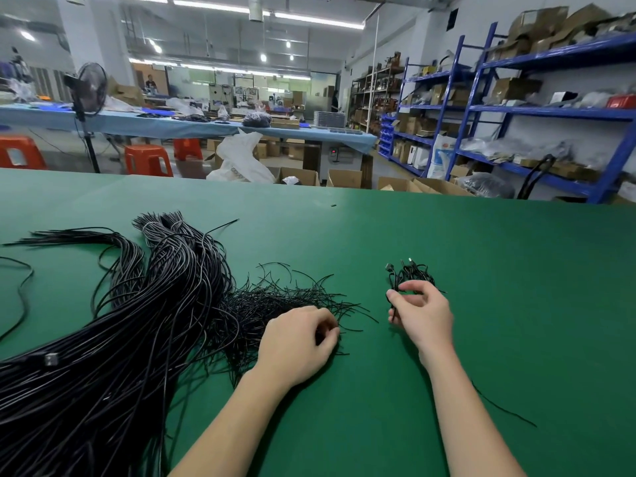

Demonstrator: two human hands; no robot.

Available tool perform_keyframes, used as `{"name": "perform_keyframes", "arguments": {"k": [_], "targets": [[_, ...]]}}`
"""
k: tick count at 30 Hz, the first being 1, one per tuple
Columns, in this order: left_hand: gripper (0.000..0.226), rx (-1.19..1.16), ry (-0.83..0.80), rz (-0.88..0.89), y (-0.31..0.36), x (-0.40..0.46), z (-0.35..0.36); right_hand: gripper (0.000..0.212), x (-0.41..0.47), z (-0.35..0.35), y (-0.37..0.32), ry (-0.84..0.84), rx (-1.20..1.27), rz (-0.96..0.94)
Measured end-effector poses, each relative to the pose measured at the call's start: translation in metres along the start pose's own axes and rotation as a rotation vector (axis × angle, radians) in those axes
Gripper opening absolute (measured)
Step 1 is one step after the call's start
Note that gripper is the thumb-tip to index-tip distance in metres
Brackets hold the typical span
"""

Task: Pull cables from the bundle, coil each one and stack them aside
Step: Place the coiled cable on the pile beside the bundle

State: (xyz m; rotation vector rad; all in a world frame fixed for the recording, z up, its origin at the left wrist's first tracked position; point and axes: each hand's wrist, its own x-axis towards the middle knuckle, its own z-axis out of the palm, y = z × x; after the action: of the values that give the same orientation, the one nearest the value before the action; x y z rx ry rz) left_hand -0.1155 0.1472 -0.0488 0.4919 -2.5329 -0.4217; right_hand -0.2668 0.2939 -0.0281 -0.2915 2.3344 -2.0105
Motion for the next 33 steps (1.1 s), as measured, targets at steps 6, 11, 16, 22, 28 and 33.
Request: {"name": "perform_keyframes", "arguments": {"k": [6,11,16,22,28,33], "targets": [[0.023,0.006,0.007,0.003,-0.001,-0.001,0.002,0.011,0.043,-0.005,-0.021,0.026,-0.382,-0.156],[0.023,0.011,0.005,0.0,0.0,-0.001,0.002,0.008,0.072,-0.004,-0.029,-0.019,-0.634,-0.174],[0.022,0.008,0.005,-0.004,-0.001,-0.001,0.003,0.023,0.082,-0.002,-0.028,-0.116,-0.893,-0.107],[0.022,0.012,0.01,0.003,0.0,-0.002,0.002,0.029,0.074,0.006,-0.031,-0.152,-1.017,-0.078],[0.023,0.012,0.011,0.006,-0.001,-0.002,0.004,0.039,0.05,0.006,-0.019,-0.068,-0.956,-0.193],[0.022,0.016,0.02,0.01,0.0,-0.002,0.004,0.023,0.016,0.016,-0.014,-0.09,-0.662,-0.271]]}}
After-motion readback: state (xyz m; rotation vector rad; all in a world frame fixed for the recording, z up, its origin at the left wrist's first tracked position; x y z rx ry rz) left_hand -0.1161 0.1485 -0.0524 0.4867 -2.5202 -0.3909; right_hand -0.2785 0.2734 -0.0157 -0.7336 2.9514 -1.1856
